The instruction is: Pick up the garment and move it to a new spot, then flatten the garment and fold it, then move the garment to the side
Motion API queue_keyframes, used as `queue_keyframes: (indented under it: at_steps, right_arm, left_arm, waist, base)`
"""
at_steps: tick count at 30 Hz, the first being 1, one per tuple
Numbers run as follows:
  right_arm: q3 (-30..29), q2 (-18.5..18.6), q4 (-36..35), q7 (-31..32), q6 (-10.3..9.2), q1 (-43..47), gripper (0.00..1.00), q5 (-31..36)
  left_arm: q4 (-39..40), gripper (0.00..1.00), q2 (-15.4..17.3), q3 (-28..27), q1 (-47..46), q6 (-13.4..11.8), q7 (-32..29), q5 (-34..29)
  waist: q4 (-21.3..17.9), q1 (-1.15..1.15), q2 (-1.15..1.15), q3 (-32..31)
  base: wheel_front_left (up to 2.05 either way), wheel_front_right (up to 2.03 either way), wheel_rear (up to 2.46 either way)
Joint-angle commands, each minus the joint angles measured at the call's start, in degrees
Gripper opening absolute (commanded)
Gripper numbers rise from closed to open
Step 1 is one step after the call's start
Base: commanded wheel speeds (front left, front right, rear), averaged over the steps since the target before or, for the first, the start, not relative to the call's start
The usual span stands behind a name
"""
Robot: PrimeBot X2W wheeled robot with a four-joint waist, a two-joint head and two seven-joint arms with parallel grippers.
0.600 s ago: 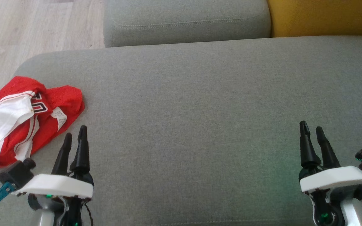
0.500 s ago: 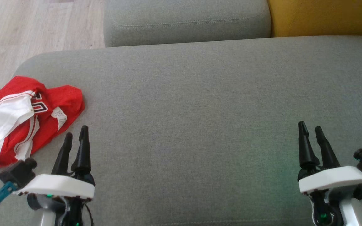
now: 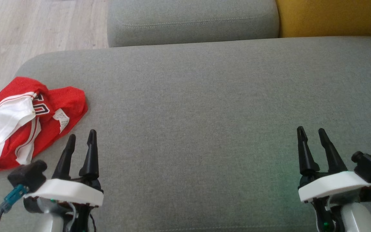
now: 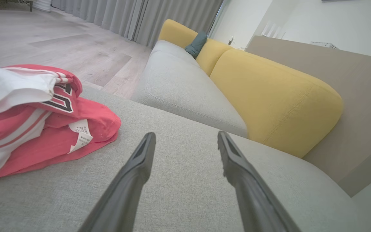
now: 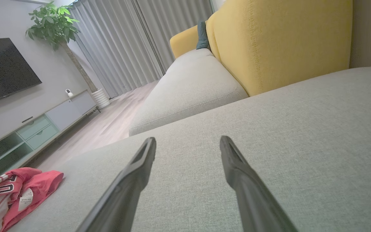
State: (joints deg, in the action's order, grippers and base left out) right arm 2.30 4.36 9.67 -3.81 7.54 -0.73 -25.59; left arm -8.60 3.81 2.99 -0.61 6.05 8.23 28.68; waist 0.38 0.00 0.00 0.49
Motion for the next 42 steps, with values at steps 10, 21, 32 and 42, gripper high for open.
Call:
queue_keyframes:
  at_steps: [10, 21, 32, 42]
  right_arm:
    - [1.74, 0.29, -2.05, -1.78, -0.04, -3.4, 1.0, 8.24]
    - [1.59, -0.47, -2.52, -2.77, -0.05, -3.31, 1.0, 15.44]
    - [0.67, -1.2, -2.95, -3.63, -0.05, -2.92, 1.0, 19.08]
    - [0.4, -1.38, -3.08, -3.88, -0.05, -2.62, 1.0, 20.63]
  left_arm:
    - [1.82, 1.0, 1.25, -0.8, -3.51, -0.58, 2.33, -7.7]
    - [1.14, 1.0, 0.99, -0.75, -3.96, -0.58, 4.17, -14.66]
    - [0.16, 1.0, 0.42, -1.27, -4.12, -0.34, 6.01, -20.67]
    - [-1.65, 1.0, -0.1, -1.65, -4.01, 0.02, 6.76, -22.36]
  waist:
    - [0.02, 0.0, 0.0, 0.33]
    - [0.01, 0.0, 0.0, 1.07]
    - [0.23, 0.0, 0.0, 1.4]
    - [0.32, 0.0, 0.0, 1.44]
  base:
    - [0.0, 0.0, 0.0]
    - [0.0, 0.0, 0.0]
    - [0.0, 0.0, 0.0]
    - [0.0, 0.0, 0.0]
